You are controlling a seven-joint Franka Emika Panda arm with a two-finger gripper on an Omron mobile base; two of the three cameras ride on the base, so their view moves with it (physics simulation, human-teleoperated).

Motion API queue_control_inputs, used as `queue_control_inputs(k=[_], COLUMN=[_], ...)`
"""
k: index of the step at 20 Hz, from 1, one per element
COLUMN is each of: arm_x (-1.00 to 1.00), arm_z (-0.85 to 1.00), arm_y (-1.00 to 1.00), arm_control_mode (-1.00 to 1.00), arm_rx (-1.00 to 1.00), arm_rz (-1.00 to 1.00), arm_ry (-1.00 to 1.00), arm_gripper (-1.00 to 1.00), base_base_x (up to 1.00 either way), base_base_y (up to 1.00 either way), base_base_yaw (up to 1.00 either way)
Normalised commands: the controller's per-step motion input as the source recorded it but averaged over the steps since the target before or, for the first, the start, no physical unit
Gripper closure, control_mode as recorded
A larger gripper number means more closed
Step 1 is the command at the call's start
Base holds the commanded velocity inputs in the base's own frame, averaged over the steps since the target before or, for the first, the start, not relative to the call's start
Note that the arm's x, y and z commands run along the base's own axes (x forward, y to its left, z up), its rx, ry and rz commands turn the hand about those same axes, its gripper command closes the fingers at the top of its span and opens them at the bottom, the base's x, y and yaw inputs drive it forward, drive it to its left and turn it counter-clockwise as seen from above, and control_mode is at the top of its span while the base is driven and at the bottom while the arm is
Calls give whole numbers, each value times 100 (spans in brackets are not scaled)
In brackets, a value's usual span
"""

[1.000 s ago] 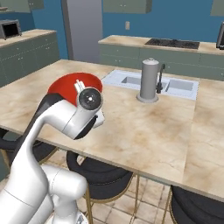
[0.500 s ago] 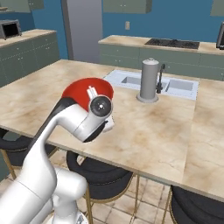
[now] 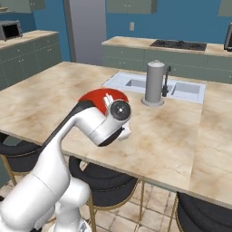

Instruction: Pick up the bowls from the cabinet and place each bowl in front of a stool on the dining counter.

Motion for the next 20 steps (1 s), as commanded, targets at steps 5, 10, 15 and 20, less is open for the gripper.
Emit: queue_control_inputs(k=[5,10,15,20], arm_x=[22,19,22,33], arm_z=[-26,-47,-50,-38], arm_y=[-19,-2,0,0], arm_control_mode=[-100,-100,-100,-100], arm_rx=[0,0,0,0], arm_rz=[0,0,0,0], arm_ry=[14,0,-7,-2], arm_gripper=[100,100,100,100], base_base_x=[0,0,0,0], base_base_y=[0,0,0,0], base_base_yaw=[0,0,0,0])
